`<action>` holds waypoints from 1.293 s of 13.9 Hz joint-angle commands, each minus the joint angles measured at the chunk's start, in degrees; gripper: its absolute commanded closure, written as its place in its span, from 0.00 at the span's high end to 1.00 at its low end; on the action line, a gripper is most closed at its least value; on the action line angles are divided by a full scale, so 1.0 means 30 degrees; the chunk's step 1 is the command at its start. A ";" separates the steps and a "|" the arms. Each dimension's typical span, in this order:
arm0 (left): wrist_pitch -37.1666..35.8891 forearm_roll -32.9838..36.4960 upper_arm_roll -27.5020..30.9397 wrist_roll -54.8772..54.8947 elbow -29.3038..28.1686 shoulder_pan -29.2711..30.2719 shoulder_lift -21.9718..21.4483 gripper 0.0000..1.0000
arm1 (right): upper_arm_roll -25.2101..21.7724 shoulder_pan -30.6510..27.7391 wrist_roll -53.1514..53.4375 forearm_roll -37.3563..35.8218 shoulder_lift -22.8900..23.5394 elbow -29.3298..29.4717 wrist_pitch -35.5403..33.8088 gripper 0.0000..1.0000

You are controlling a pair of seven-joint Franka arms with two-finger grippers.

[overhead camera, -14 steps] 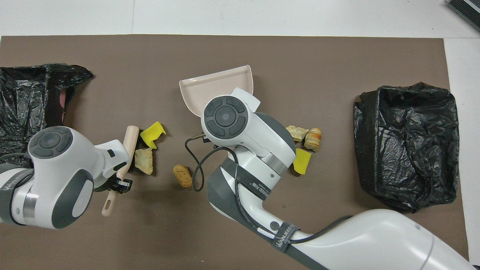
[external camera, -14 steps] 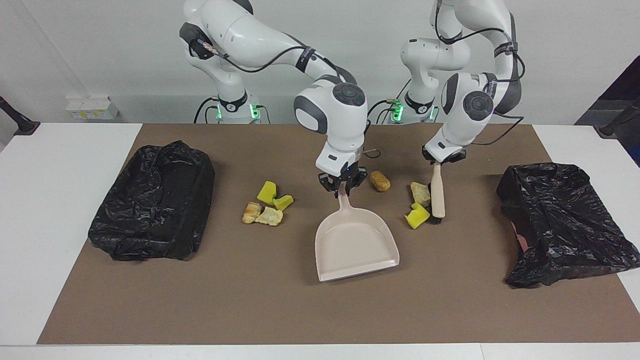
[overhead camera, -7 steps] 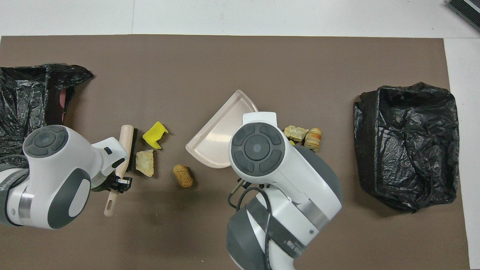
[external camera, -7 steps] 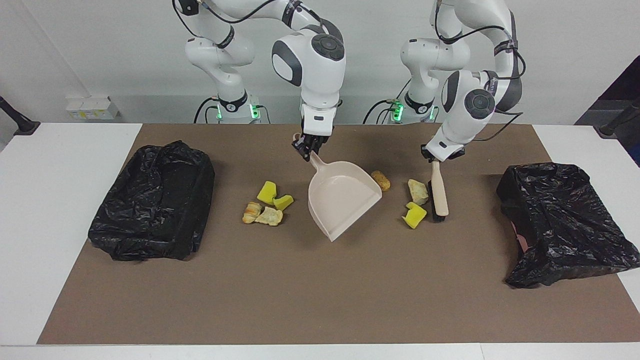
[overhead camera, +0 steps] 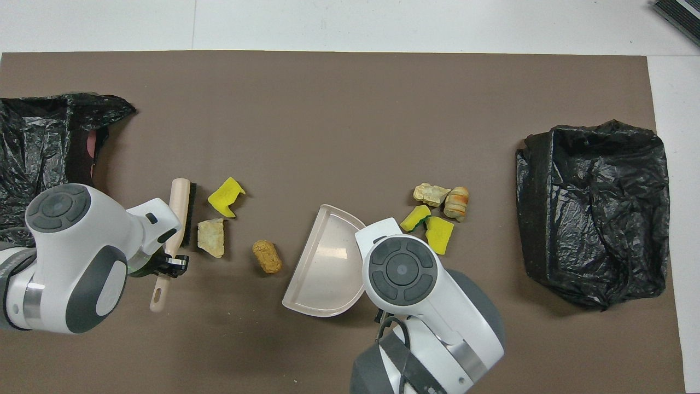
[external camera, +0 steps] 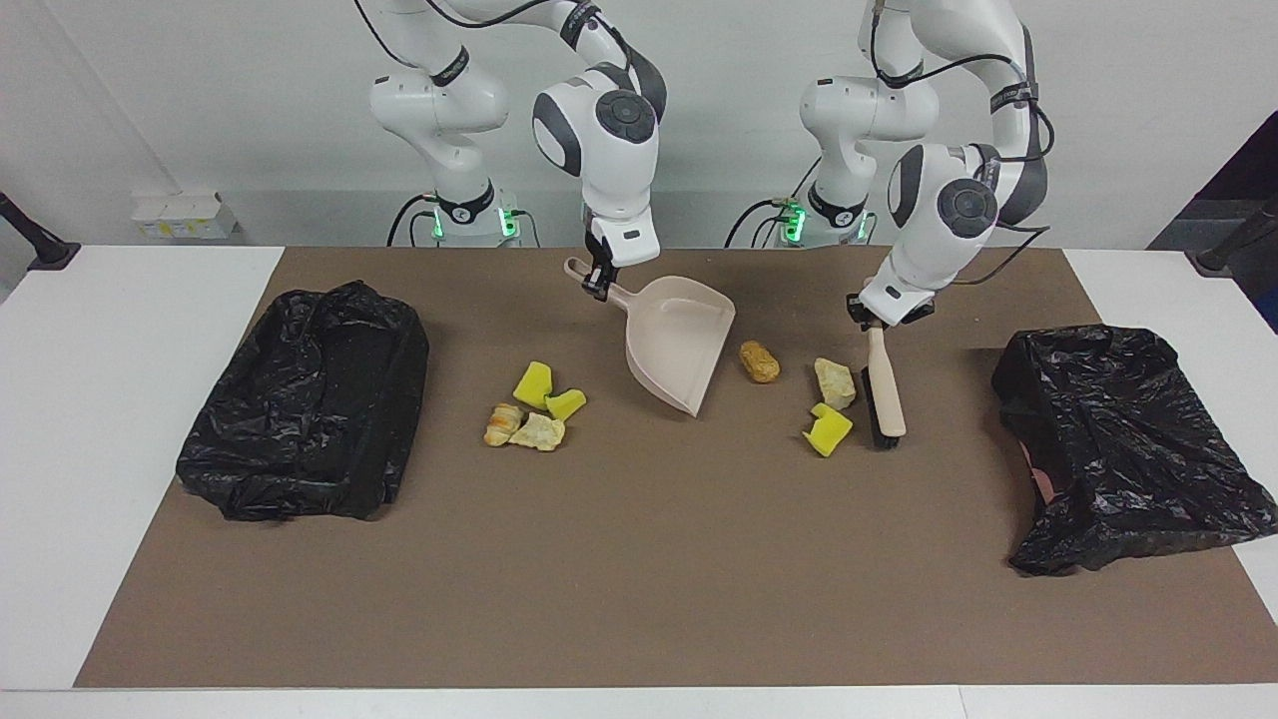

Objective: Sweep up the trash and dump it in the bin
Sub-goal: 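Drag the beige dustpan with the right gripper toward the sponge and bread pile, then sweep the sponge and bread pieces into the dustpan with the left gripper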

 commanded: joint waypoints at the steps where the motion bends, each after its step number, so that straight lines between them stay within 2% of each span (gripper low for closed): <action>1: 0.0496 -0.0201 -0.0076 0.1664 -0.0334 0.0215 -0.0210 0.00 | -0.0095 0.0284 -0.0698 0.0643 -0.0379 -0.1043 0.1709 0.00; 5: 0.1577 -0.0201 -0.0484 0.1670 -0.1064 -0.0400 -0.0005 0.00 | -0.0007 0.0550 0.0030 0.0614 -0.0261 -0.1747 0.3473 0.00; 10: 0.1231 -0.0201 -0.2386 0.1262 -0.1329 -0.1511 -0.0472 0.00 | 0.0052 0.0931 0.0855 0.0614 -0.0055 -0.1923 0.4091 0.00; 14: 0.0382 -0.0318 -0.6860 -0.1810 -0.1214 -0.1485 -0.1261 0.00 | 0.0052 0.0902 0.0855 0.0614 -0.0055 -0.2070 0.4091 0.00; 16: -0.0467 -0.0376 -0.8070 -0.2546 -0.0573 -0.1310 -0.1353 0.00 | 0.0023 0.0902 0.0855 0.0614 -0.0055 -0.2070 0.4091 0.00; 18: -0.0939 -0.3115 -0.8103 -0.3250 0.0219 -0.1279 -0.1061 0.00 | 0.0023 0.0902 0.0855 0.0614 -0.0055 -0.2070 0.4062 0.00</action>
